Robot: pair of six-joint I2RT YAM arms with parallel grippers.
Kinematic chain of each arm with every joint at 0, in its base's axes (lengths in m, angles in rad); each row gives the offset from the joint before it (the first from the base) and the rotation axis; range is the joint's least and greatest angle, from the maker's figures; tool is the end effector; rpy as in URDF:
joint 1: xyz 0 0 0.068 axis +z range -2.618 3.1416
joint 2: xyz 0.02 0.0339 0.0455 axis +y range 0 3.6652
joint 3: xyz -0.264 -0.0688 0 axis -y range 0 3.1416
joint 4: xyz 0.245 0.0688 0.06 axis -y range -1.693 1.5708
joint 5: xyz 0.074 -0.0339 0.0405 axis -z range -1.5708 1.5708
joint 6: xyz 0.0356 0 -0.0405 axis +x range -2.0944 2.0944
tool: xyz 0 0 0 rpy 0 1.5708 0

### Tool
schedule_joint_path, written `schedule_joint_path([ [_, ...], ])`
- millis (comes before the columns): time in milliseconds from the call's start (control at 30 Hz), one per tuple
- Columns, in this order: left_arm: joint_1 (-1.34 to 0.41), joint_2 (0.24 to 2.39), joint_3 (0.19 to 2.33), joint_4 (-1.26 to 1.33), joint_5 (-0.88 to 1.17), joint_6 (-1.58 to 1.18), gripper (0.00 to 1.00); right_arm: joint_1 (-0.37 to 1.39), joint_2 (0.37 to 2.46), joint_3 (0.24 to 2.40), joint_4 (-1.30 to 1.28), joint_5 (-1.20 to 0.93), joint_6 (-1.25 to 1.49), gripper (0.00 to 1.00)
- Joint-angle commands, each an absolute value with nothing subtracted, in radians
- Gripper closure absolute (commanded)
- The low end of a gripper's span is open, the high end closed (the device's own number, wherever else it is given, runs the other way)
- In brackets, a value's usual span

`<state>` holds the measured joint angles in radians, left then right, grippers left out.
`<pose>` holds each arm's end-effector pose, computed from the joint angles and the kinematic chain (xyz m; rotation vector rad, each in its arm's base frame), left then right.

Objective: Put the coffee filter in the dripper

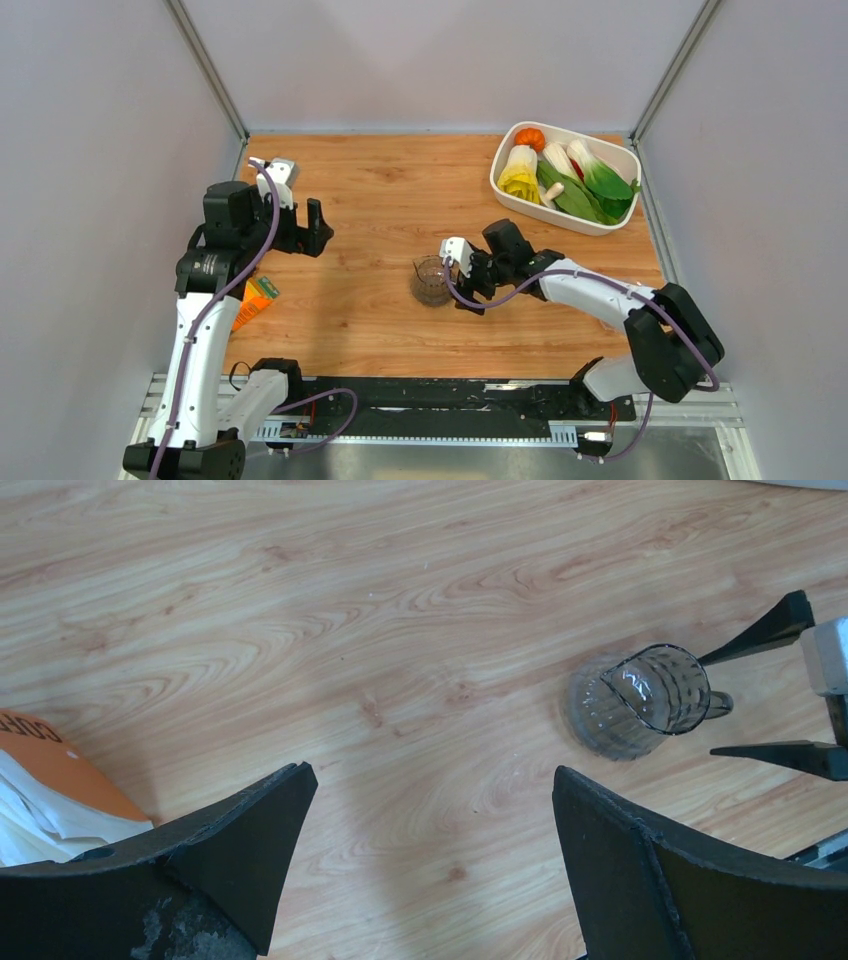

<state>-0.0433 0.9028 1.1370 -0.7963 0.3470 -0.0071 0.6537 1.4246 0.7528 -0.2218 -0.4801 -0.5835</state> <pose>0.1711 -0.0195 0.3787 0.2424 2.1073 -0.3993 0.2097 0.1814 0.1869 -1.5697 1.8464 0.6205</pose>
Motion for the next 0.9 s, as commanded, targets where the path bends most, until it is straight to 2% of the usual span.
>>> schedule_joint_path([
  [0, -0.037, 0.881, 1.146, -0.808, 0.374, 0.032, 0.0, 0.651, 1.328, 0.841, -0.336, -0.5, -0.61, 0.12],
  [100, -0.037, 0.878, 1.152, -0.808, 0.389, 0.037, 0.0, 0.617, 1.262, 0.914, -0.491, -0.495, -0.65, 0.06],
  [233, -0.037, 0.882, 1.174, -0.809, 0.422, 0.051, 0.0, 0.494, 1.195, 1.029, -0.77, -0.463, -0.816, 0.05],
  [333, -0.037, 0.891, 1.18, -0.803, 0.444, 0.057, 0.0, 0.319, 1.164, 1.093, -1.001, -0.409, -0.943, 0.05],
  [467, -0.037, 0.899, 1.17, -0.784, 0.477, 0.045, 0.0, -0.022, 1.148, 1.165, -1.21, -0.345, -1.132, 0.05],
  [667, -0.037, 0.907, 1.141, -0.759, 0.509, 0.03, 0.0, -0.429, 1.191, 1.245, -1.355, -0.217, -1.389, 0.02],
  [867, -0.037, 0.885, 1.096, -0.723, 0.517, 0.03, 0.0, -0.689, 1.275, 1.271, -1.394, -0.115, -1.556, 0.01],
])
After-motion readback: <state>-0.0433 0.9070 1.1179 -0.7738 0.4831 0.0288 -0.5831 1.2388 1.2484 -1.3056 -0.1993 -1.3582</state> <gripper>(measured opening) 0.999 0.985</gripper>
